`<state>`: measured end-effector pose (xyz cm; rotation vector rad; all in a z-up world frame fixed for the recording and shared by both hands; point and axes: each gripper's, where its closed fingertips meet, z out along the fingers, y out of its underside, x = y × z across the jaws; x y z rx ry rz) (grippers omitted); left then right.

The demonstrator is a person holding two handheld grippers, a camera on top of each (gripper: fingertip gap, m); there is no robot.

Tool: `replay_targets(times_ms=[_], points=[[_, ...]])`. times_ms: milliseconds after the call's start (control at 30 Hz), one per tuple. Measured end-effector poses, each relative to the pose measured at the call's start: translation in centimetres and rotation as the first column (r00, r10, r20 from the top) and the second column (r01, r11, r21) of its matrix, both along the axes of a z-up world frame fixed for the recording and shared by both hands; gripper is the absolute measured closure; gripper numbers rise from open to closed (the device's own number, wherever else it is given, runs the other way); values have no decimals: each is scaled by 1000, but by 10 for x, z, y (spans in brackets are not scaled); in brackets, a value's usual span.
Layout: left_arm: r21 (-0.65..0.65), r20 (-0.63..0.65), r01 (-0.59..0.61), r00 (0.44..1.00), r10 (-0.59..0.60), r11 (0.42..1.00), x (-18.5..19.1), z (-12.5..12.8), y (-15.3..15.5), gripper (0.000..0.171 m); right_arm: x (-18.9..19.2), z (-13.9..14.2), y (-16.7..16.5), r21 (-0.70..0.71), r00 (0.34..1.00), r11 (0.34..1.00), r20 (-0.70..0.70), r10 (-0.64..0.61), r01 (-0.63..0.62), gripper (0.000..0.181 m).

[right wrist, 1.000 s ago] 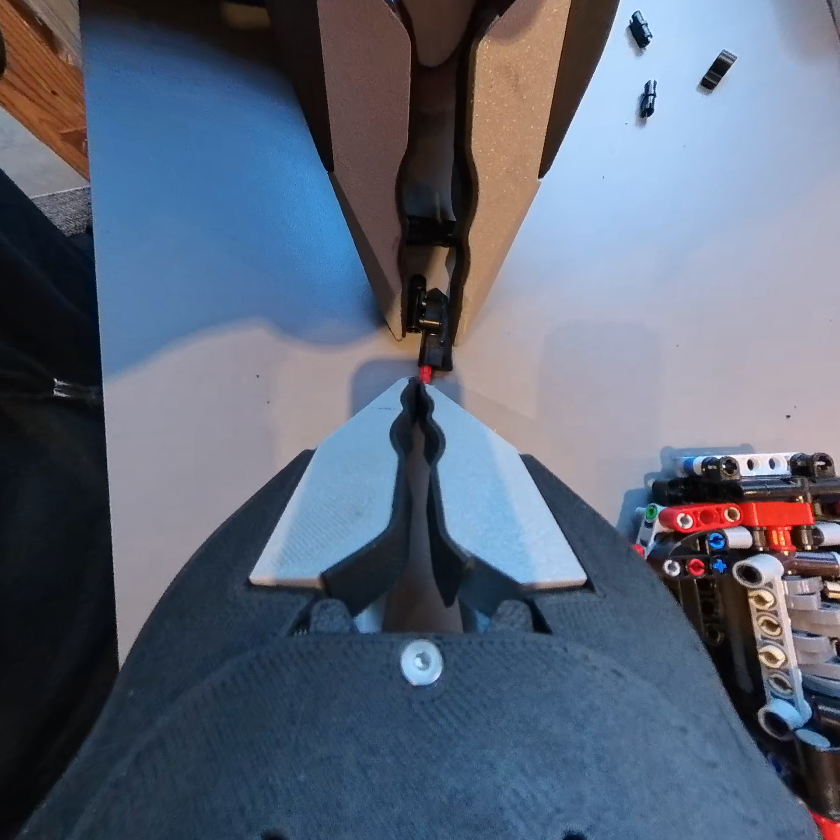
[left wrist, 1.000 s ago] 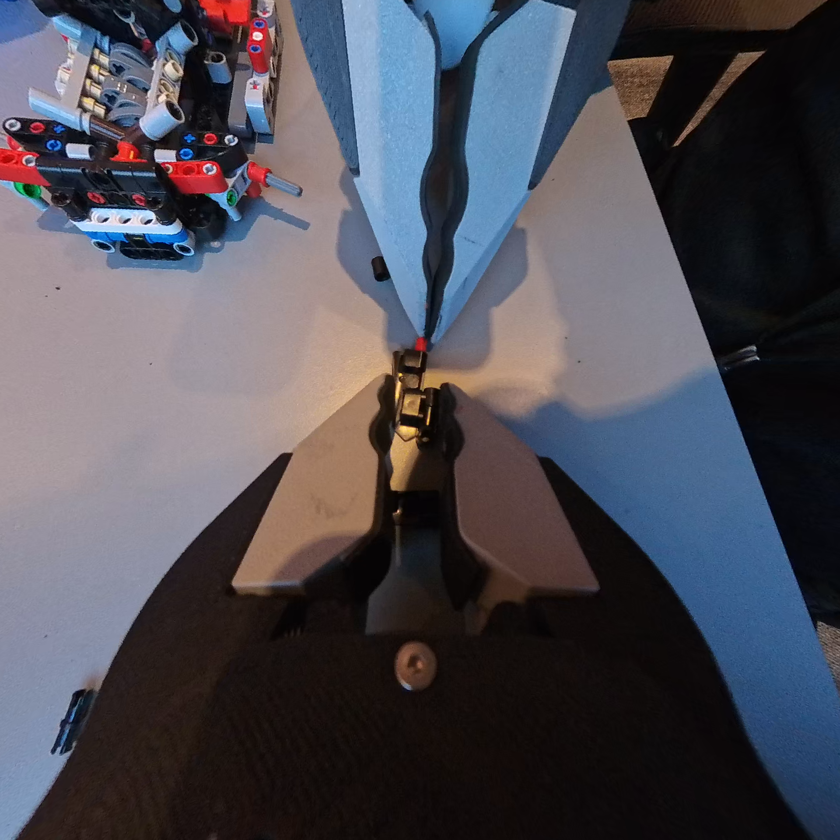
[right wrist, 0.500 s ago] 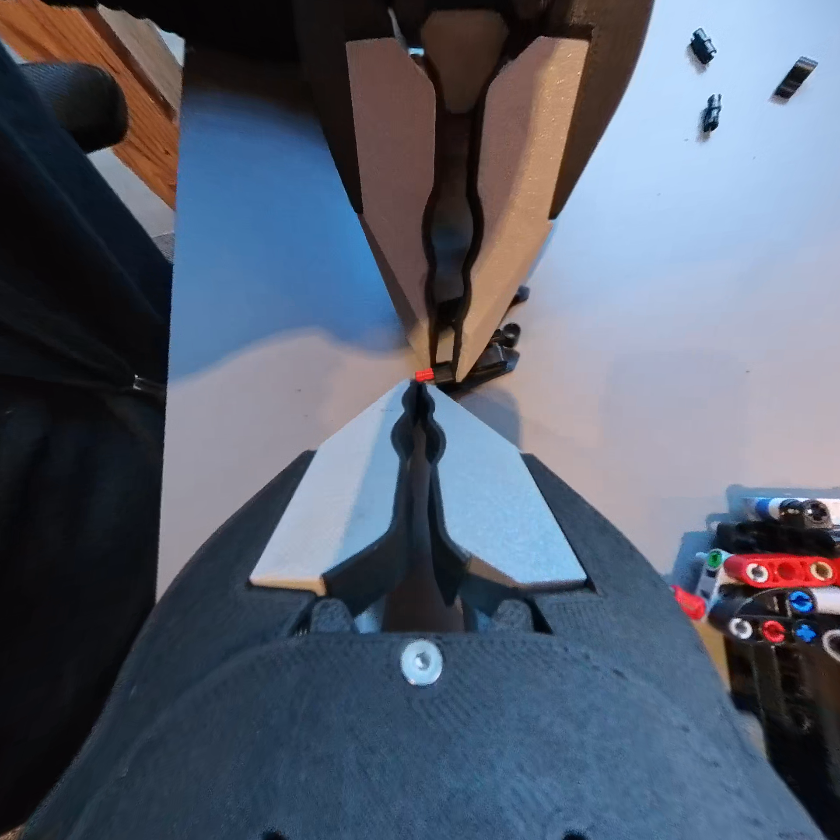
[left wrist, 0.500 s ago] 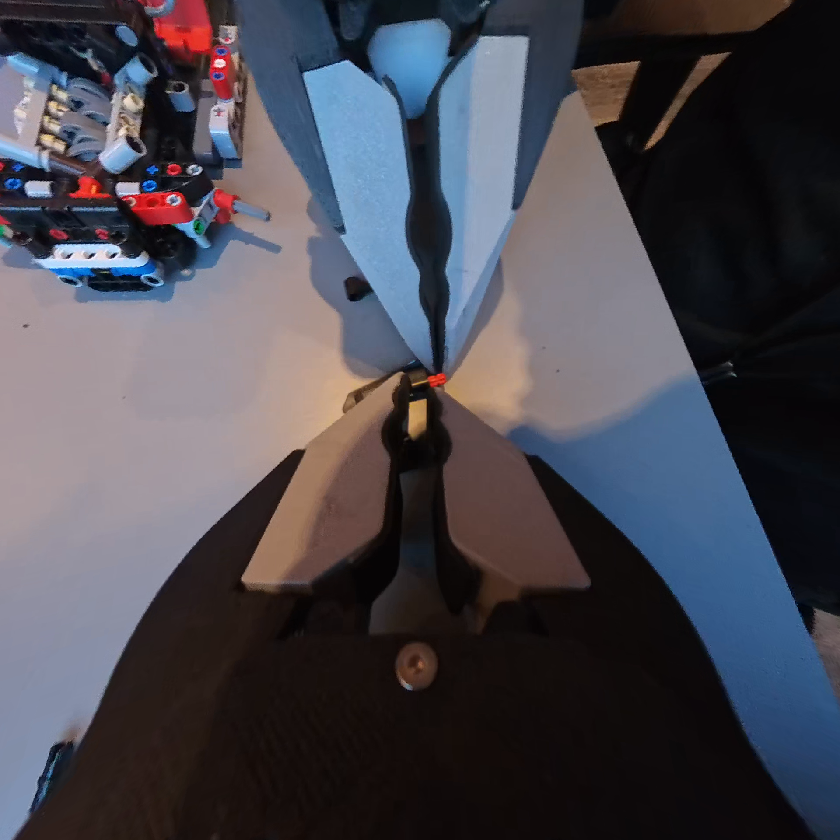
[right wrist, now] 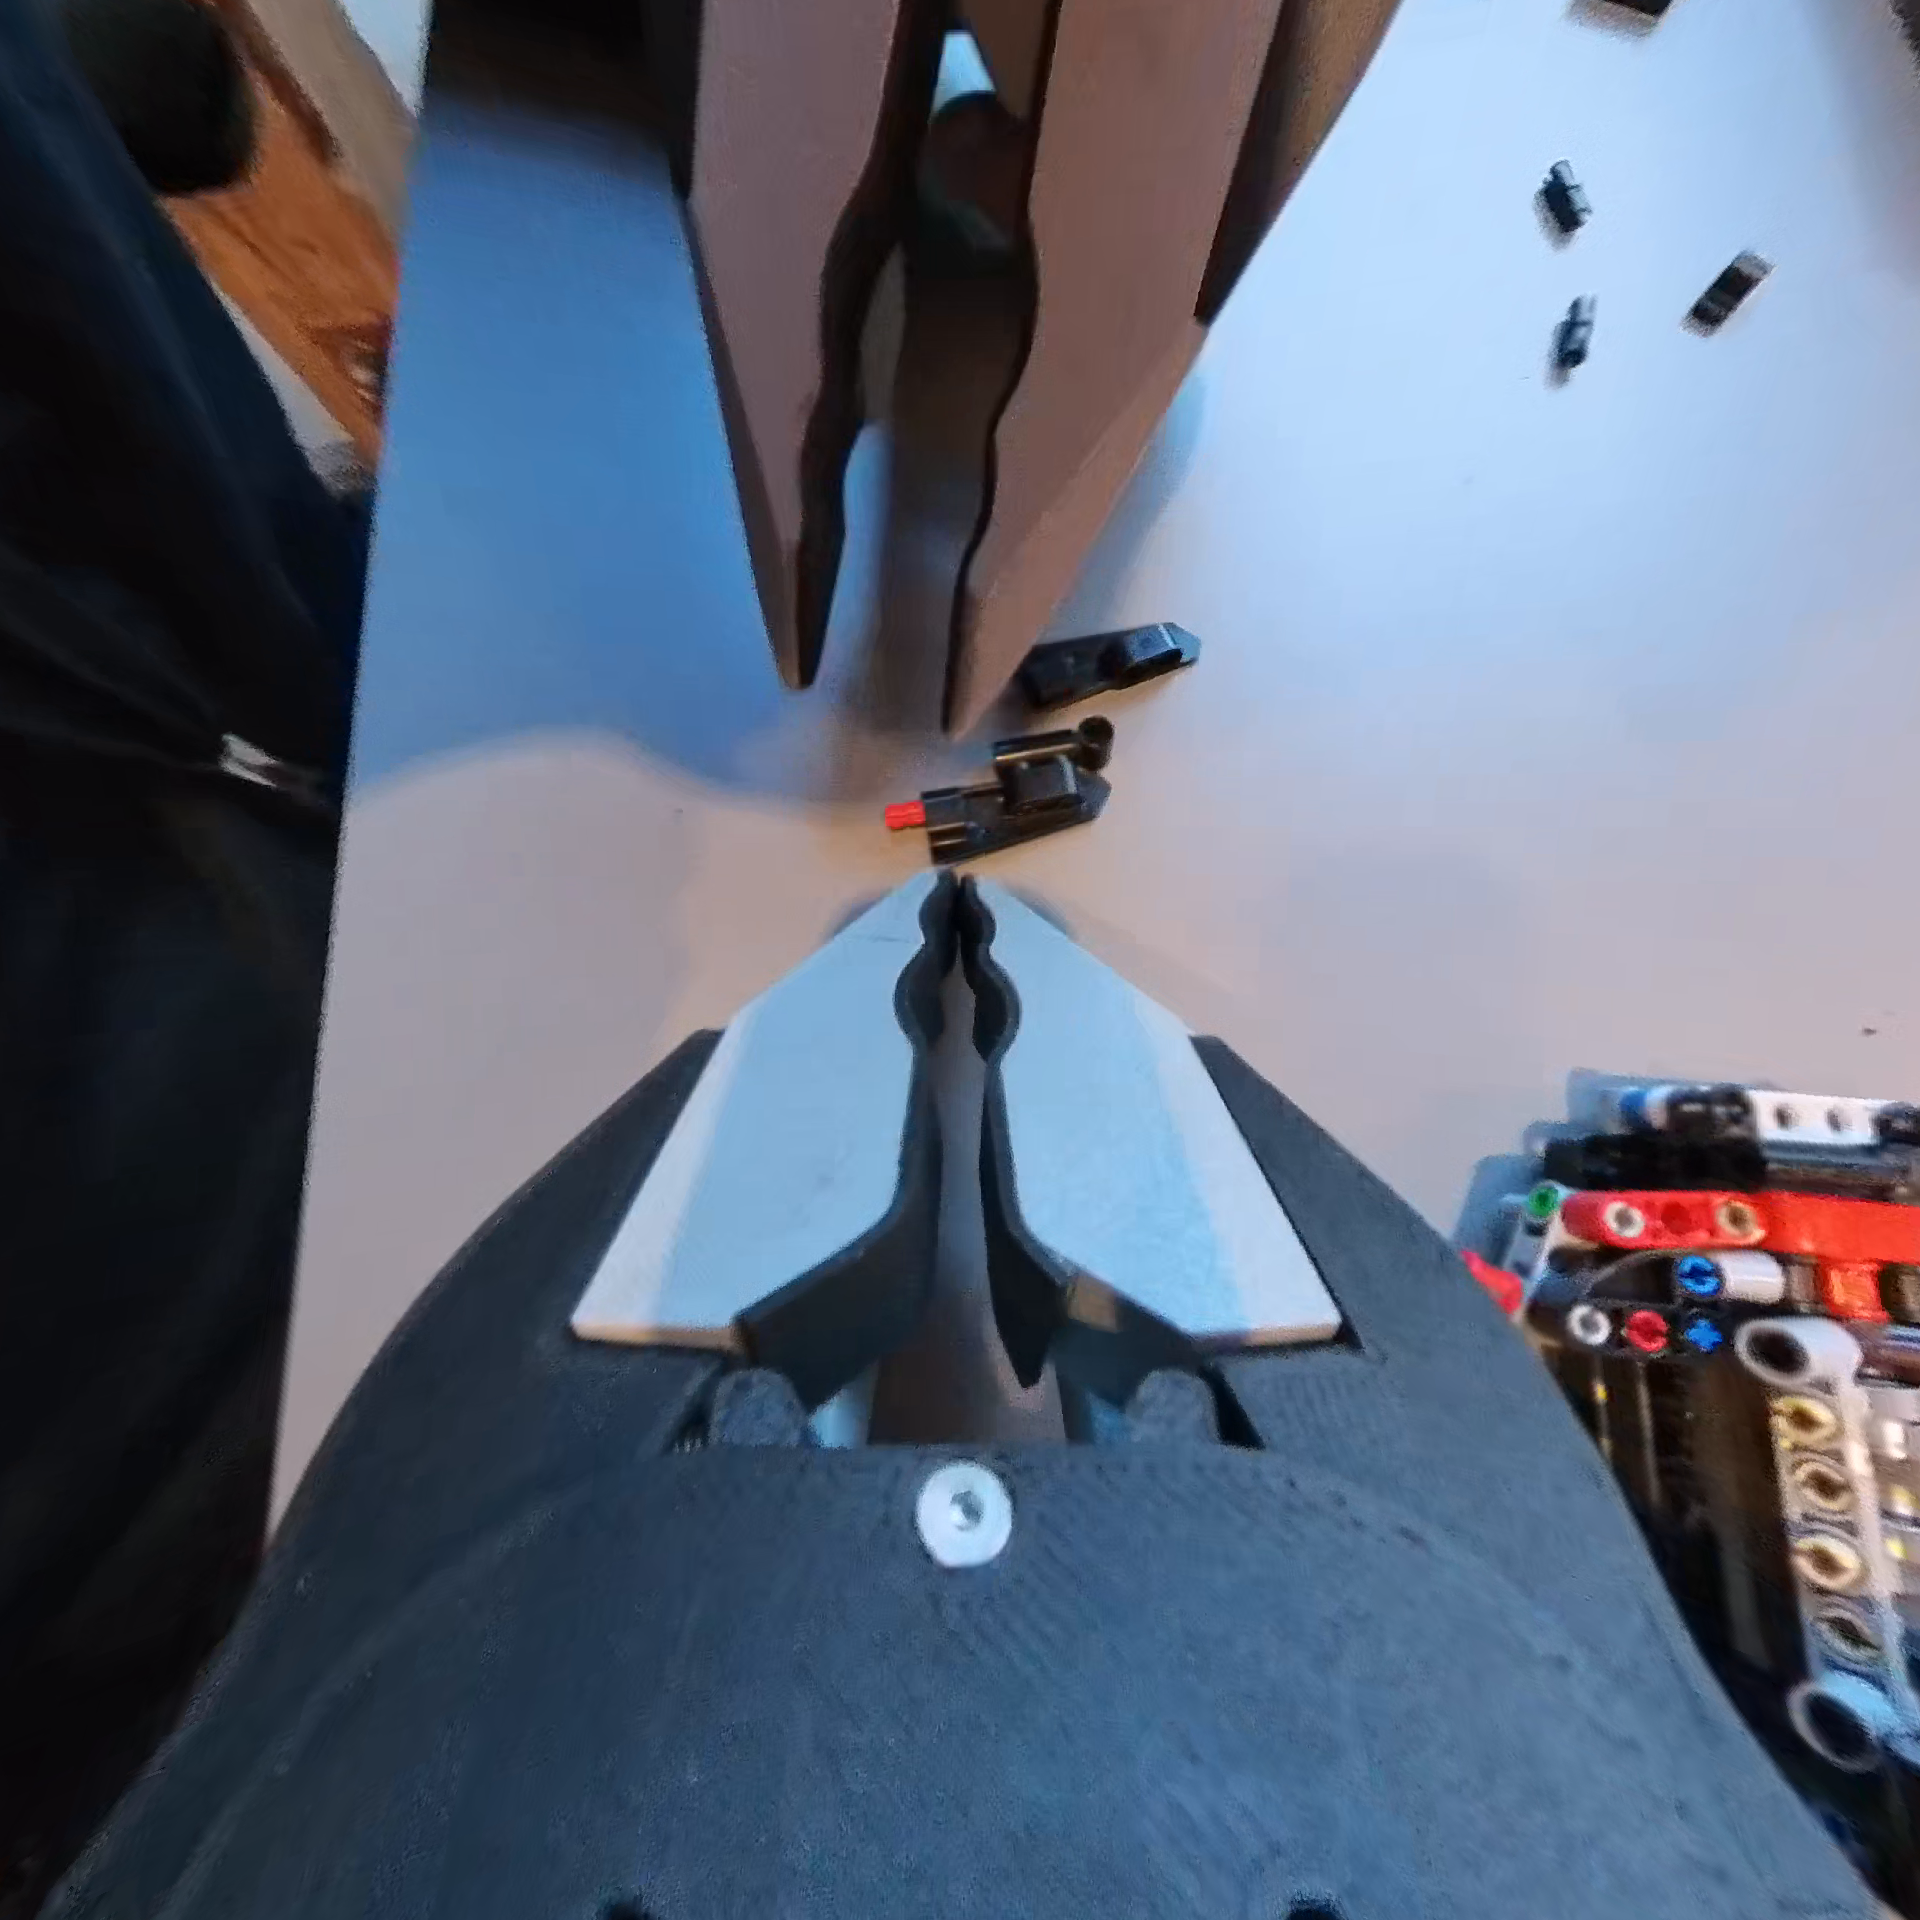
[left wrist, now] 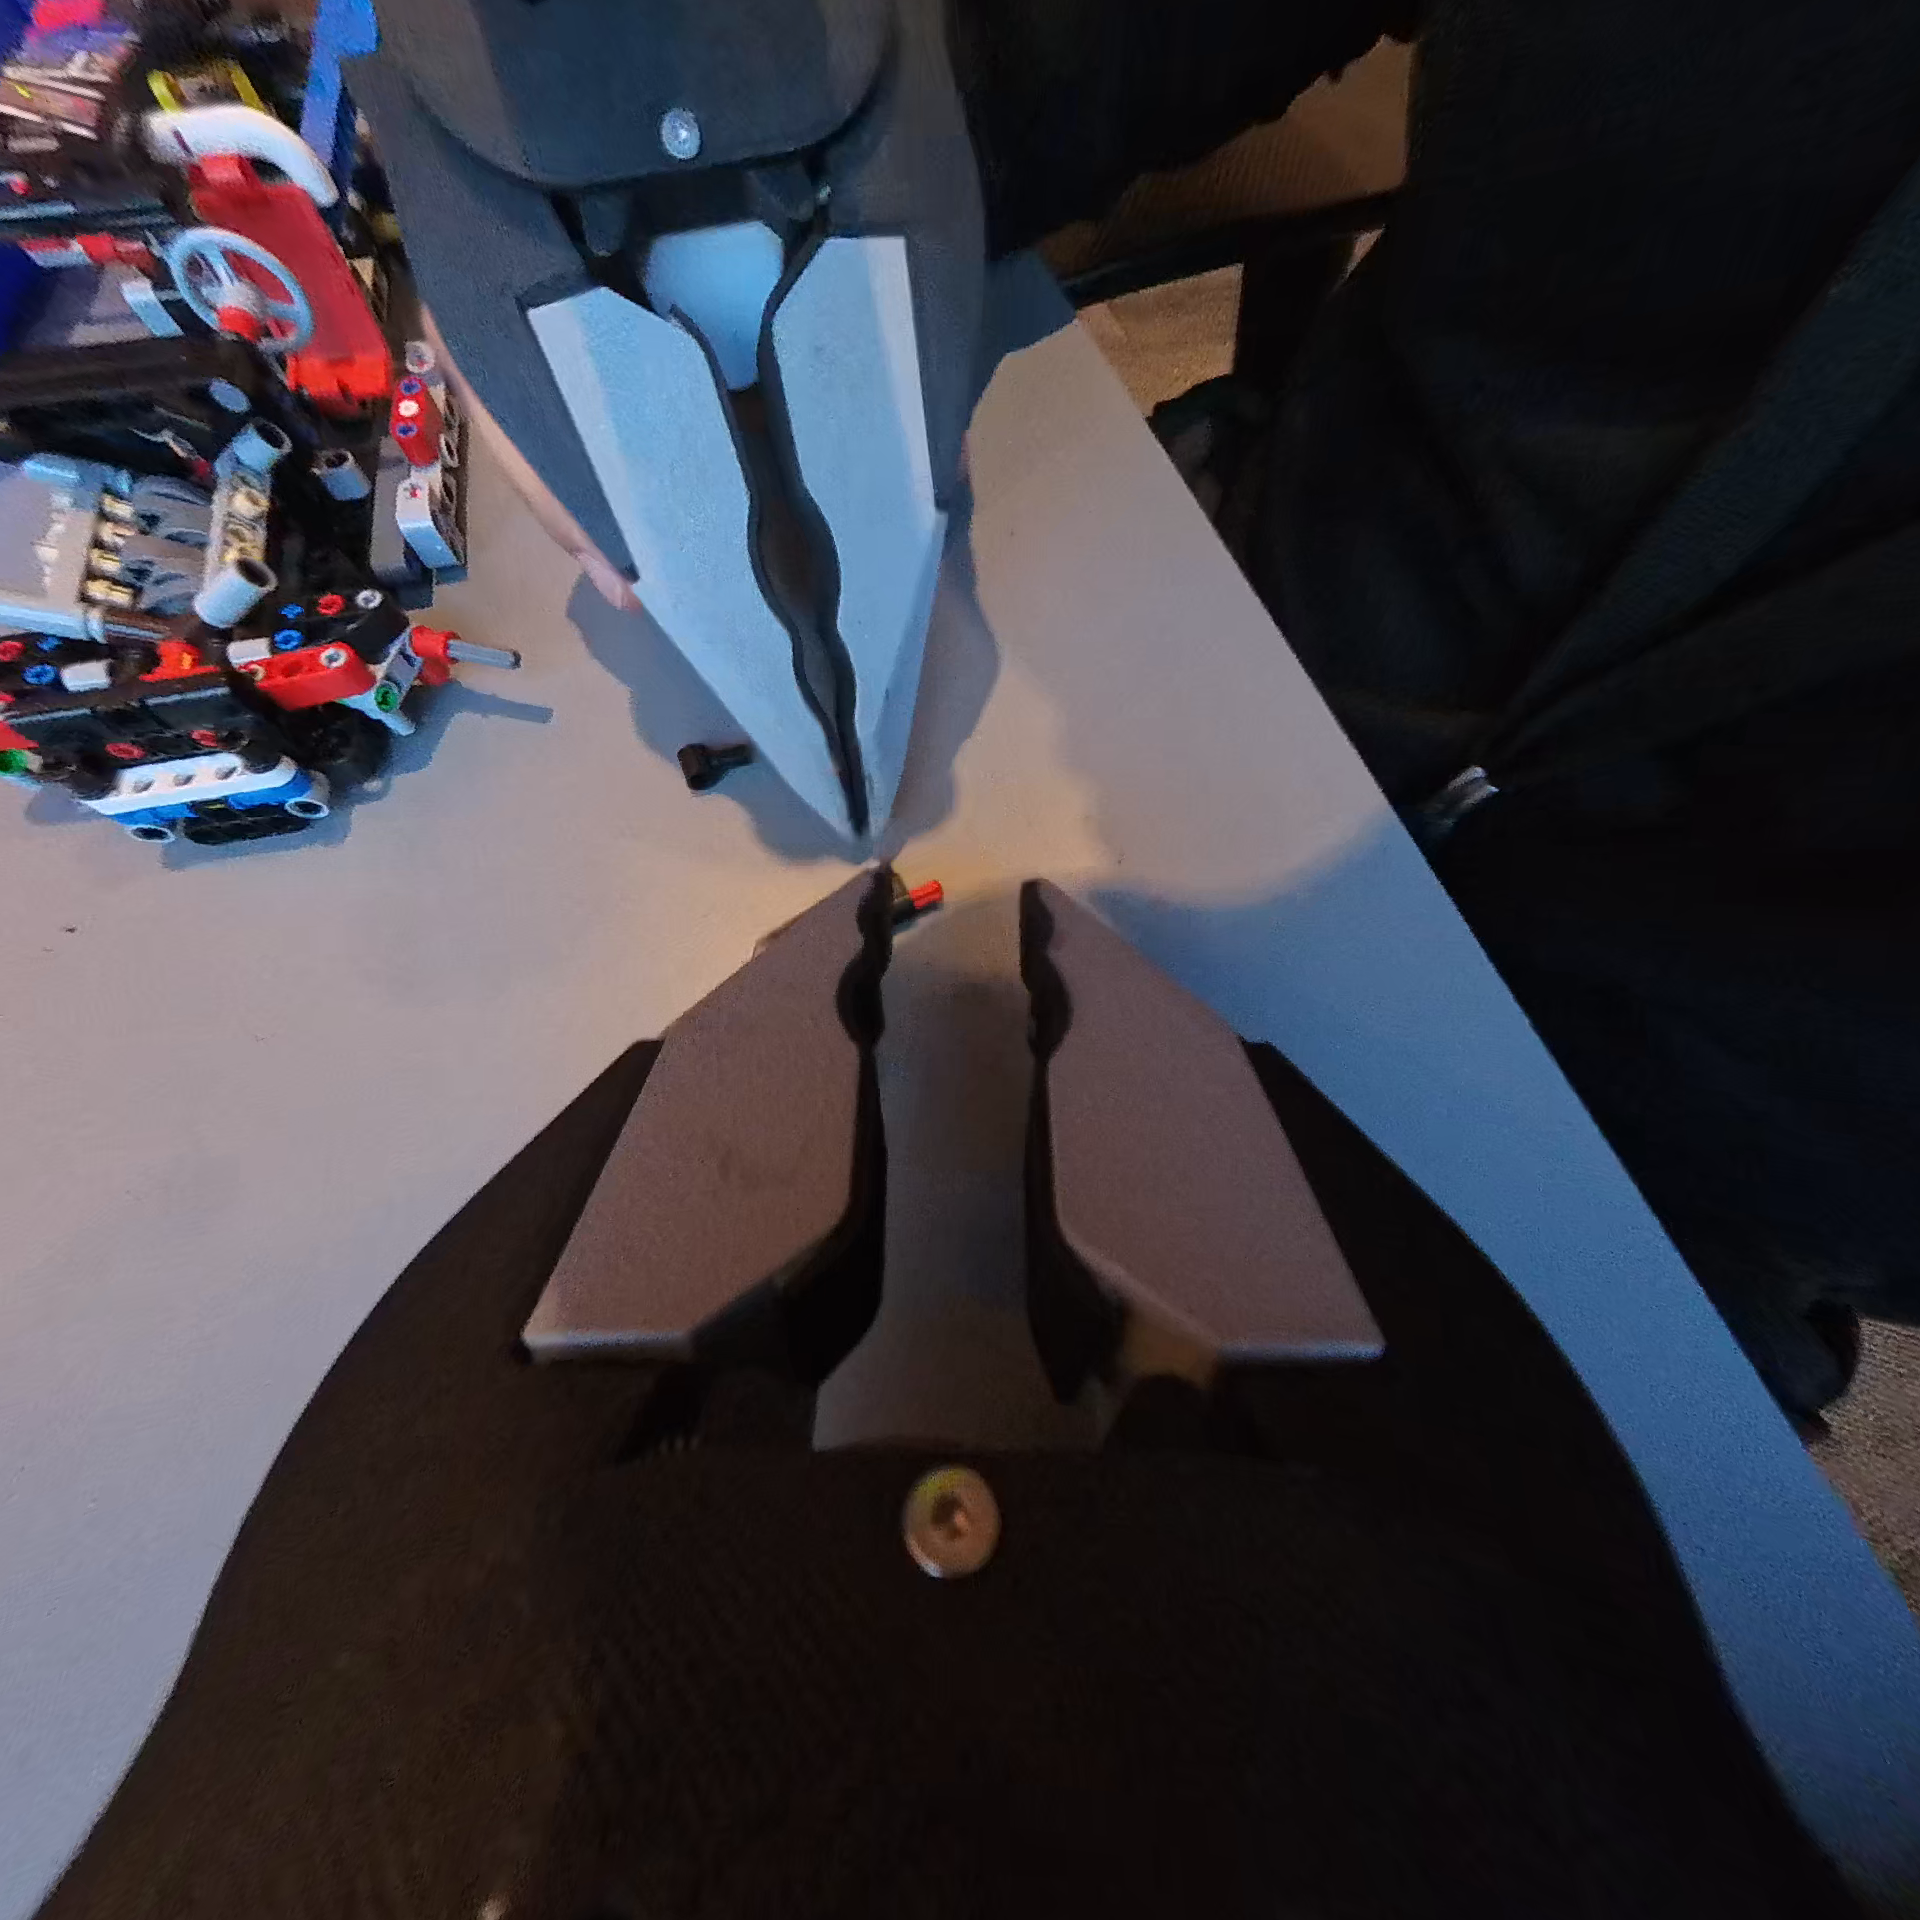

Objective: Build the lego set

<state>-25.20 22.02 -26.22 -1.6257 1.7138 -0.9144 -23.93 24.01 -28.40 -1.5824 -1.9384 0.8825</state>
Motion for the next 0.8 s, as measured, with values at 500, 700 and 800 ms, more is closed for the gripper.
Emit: replay_targets(times_ms=[500, 700, 800], points=[[-37, -148, -214, 967, 206, 976, -14, -19, 32, 147, -10, -4, 4, 16, 999, 999, 3, -35, 35, 126], [-24, -168, -185, 970, 178, 982, -10, -26, 27, 156, -22, -6, -1, 65, 999, 997, 5, 42, -42, 125], [-25, -169, -187, 969, 180, 982, -9, -26, 28, 157, -22, -5, -3, 68, 997, 995, -2, 71, -71, 131]])
